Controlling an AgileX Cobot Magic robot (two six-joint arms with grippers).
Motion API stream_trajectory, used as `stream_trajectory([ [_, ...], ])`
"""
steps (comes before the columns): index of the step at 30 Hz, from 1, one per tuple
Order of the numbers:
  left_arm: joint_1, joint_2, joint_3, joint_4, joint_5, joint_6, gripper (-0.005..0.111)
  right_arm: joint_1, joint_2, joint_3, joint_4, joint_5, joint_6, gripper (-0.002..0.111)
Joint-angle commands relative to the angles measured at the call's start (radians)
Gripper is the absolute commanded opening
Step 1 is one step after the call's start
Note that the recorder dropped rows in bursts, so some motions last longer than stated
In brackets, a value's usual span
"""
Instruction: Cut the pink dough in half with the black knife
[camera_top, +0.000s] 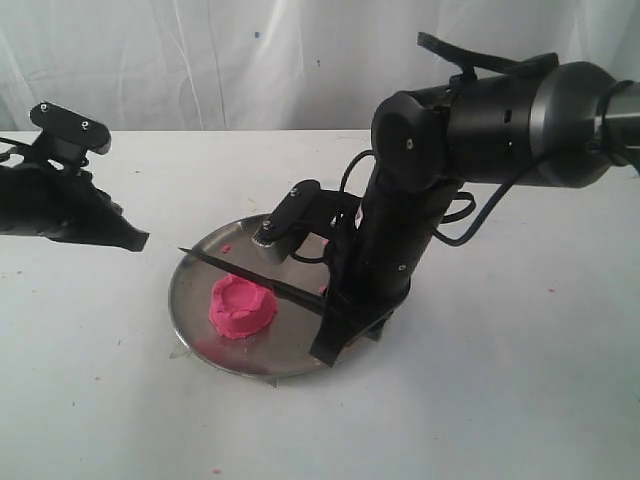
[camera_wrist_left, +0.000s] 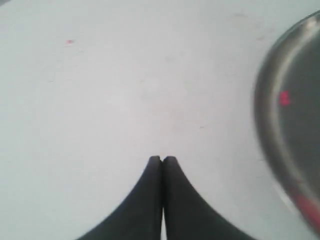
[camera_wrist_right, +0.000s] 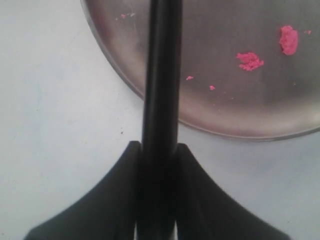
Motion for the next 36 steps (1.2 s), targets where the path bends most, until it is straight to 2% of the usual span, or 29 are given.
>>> stream_trajectory([
  [1, -0.019, 0.020, -0.040, -0.024, -0.224, 0.107, 0.000, 0.000, -0.003, 0.004, 0.000, -0.018, -0.012, 0.000],
  [4, -0.031, 0.022, -0.050, -0.024, -0.245, 0.142, 0.000, 0.000, -0.003, 0.004, 0.000, -0.018, 0.007, 0.000],
  [6, -0.041, 0.020, -0.050, -0.024, -0.174, 0.174, 0.000, 0.000, -0.003, 0.004, 0.000, -0.018, 0.015, 0.000],
  [8, -0.041, 0.020, -0.034, -0.024, -0.024, 0.183, 0.000, 0.000, -0.003, 0.004, 0.008, -0.016, 0.015, 0.000],
  [11, -0.040, 0.022, 0.014, -0.024, 0.320, 0.193, 0.000, 0.000, -0.003, 0.004, 0.007, -0.012, 0.015, 0.000],
  [13, -0.040, 0.022, 0.021, -0.024, 0.443, 0.016, 0.000, 0.000, -0.003, 0.004, 0.007, -0.012, 0.015, 0.000],
  [15, -0.035, 0.022, 0.007, -0.024, 0.484, -0.359, 0.000, 0.000, -0.003, 0.004, 0.007, -0.012, 0.017, 0.000],
  [16, -0.024, 0.022, 0.007, 0.007, 0.525, -0.517, 0.000, 0.000, -0.003, 0.004, 0.007, -0.005, 0.017, 0.000],
  [18, 0.017, 0.036, 0.007, 0.170, 0.681, -0.728, 0.000, 0.000, -0.003, 0.004, 0.007, 0.007, 0.017, 0.000],
  [20, 0.070, 0.062, 0.007, 0.214, 0.870, -0.825, 0.000, 0.000, -0.003, 0.004, 0.014, 0.005, 0.019, 0.000],
  [23, 0.155, 0.100, -0.013, 0.294, 1.080, -0.816, 0.000, 0.000, -0.003, 0.004, 0.022, 0.007, 0.019, 0.000],
  [24, 0.175, 0.105, -0.033, 0.379, 1.104, -0.818, 0.000, 0.000, -0.003, 0.004, 0.022, 0.009, 0.019, 0.000],
  [26, 0.181, 0.095, -0.080, 0.584, 1.061, -0.898, 0.000, 0.000, -0.003, 0.004, 0.022, 0.009, 0.035, 0.000],
  [28, 0.153, 0.082, -0.131, 0.804, 0.989, -1.045, 0.000, 0.000, -0.003, 0.004, 0.022, 0.009, 0.035, 0.000],
  [30, 0.102, 0.069, -0.172, 0.924, 0.960, -1.101, 0.000, 0.001, -0.003, 0.004, 0.022, 0.009, 0.039, 0.000],
  [32, 0.049, 0.067, -0.205, 0.940, 0.942, -1.089, 0.000, 0.001, -0.003, 0.004, 0.022, 0.007, 0.039, 0.000],
  [36, -0.049, 0.069, -0.240, 0.938, 0.849, -0.929, 0.000, 0.001, 0.017, 0.004, 0.013, 0.007, 0.036, 0.000],
])
